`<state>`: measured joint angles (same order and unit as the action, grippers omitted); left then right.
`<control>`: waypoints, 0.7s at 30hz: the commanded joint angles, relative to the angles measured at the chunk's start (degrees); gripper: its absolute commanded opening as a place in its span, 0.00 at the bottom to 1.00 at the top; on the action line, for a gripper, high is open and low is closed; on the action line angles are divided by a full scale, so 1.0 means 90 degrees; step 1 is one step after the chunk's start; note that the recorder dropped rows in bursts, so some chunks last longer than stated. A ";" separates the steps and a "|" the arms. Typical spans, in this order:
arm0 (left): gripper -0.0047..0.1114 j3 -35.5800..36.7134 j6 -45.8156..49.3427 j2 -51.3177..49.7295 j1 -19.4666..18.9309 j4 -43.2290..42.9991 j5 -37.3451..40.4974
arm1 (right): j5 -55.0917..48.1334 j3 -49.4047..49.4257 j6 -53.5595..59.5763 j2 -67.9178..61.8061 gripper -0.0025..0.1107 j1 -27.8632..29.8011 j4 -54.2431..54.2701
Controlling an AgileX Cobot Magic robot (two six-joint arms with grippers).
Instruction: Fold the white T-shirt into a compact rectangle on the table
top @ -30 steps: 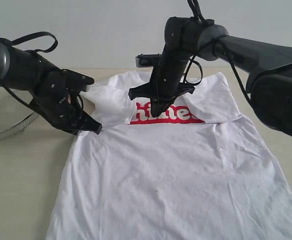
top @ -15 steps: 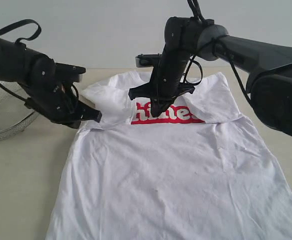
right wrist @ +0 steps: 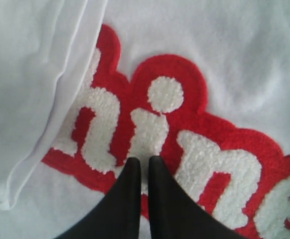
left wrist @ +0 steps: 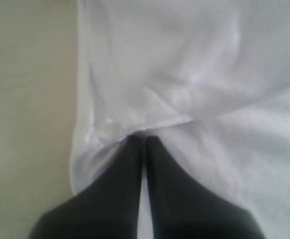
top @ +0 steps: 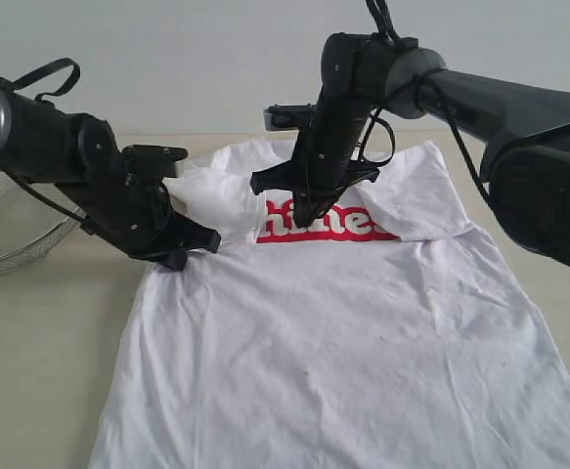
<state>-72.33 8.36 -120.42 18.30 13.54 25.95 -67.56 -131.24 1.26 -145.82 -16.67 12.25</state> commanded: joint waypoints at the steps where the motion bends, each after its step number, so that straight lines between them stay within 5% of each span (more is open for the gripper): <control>1: 0.08 0.0029 -0.0222 -0.0160 0.0026 -0.0387 -0.0069 | -0.0011 -0.0011 0.0048 0.0008 0.02 0.0013 -0.0016; 21: 0.08 0.0029 -0.1215 0.0203 -0.0054 -0.1366 -0.0032 | -0.0063 -0.0011 0.0068 0.0008 0.02 0.0013 -0.0016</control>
<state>-72.33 0.00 -119.75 18.34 3.53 25.25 -67.56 -131.24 1.36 -145.82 -16.67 12.25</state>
